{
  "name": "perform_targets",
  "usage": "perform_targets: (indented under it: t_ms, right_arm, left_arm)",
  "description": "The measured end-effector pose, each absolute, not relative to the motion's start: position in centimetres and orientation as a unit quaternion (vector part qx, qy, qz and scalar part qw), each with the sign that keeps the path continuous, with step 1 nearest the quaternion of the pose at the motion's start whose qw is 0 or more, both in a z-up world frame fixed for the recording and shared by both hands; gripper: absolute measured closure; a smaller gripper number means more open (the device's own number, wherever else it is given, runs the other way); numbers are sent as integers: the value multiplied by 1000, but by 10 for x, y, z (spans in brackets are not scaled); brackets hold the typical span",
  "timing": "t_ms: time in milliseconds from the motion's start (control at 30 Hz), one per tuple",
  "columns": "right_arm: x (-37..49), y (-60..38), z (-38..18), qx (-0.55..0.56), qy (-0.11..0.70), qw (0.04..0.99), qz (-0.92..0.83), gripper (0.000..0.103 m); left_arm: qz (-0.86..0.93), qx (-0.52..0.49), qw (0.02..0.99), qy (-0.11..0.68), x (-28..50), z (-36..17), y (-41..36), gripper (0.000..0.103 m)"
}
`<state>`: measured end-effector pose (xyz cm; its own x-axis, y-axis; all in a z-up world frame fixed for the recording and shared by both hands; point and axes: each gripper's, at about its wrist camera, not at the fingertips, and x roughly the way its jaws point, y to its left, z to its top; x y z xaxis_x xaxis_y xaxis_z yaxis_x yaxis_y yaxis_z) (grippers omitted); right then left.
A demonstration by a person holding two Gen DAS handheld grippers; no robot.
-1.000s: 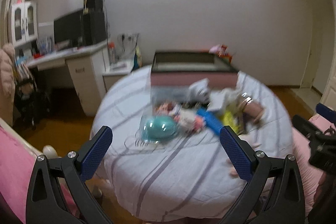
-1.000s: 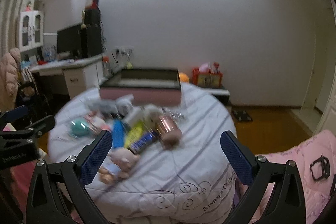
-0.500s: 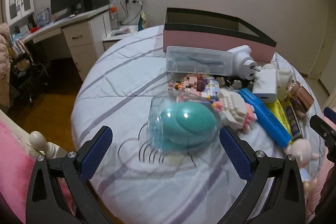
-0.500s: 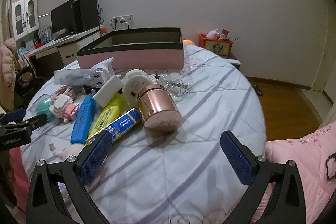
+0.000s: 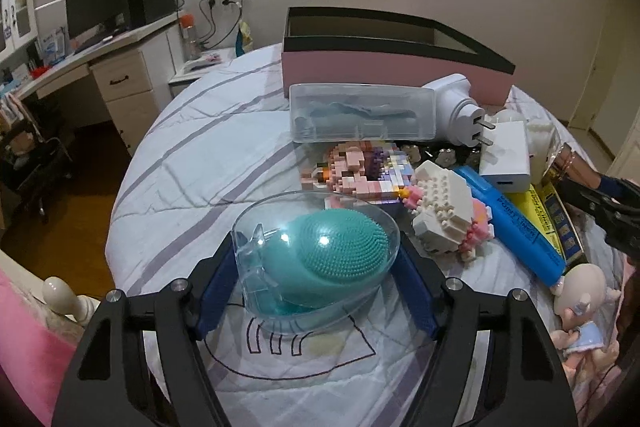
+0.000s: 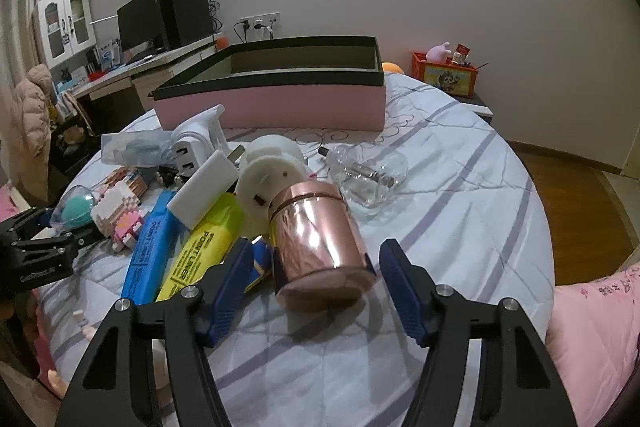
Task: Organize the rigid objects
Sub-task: 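Grasp the teal face brush with left tool while right tool grasps the rose-gold canister, then carry both items over the pink box and open both tools to drop them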
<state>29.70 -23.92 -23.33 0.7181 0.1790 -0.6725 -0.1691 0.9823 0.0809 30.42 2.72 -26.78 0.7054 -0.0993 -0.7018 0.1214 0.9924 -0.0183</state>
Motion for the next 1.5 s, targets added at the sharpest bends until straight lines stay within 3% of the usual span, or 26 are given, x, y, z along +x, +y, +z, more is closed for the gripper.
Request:
perform_targets:
  t_ms: [167, 200, 233, 1000, 1267, 1500]
  right_arm:
    - [307, -239, -236, 2, 368, 924, 101, 37]
    - [308, -239, -238, 3, 369, 924, 104, 49]
    - [310, -240, -239, 8, 371, 922, 113, 53]
    - [306, -230, -205, -10, 332, 937, 110, 54]
    - [346, -216, -175, -20, 311, 942, 127, 54]
    - [417, -204, -160, -12, 320, 936, 144, 54]
  left_arm:
    - [-69, 2, 925, 375, 299, -262, 32, 28]
    - [-69, 0, 925, 373, 298, -259, 32, 28]
    - [-70, 0, 926, 372, 297, -258, 33, 28]
    - [-86, -7, 939, 332, 300, -213, 27, 29]
    - [-139, 9, 942, 305, 354, -166, -7, 29]
    - [-156, 31, 929, 334, 438, -156, -39, 29]
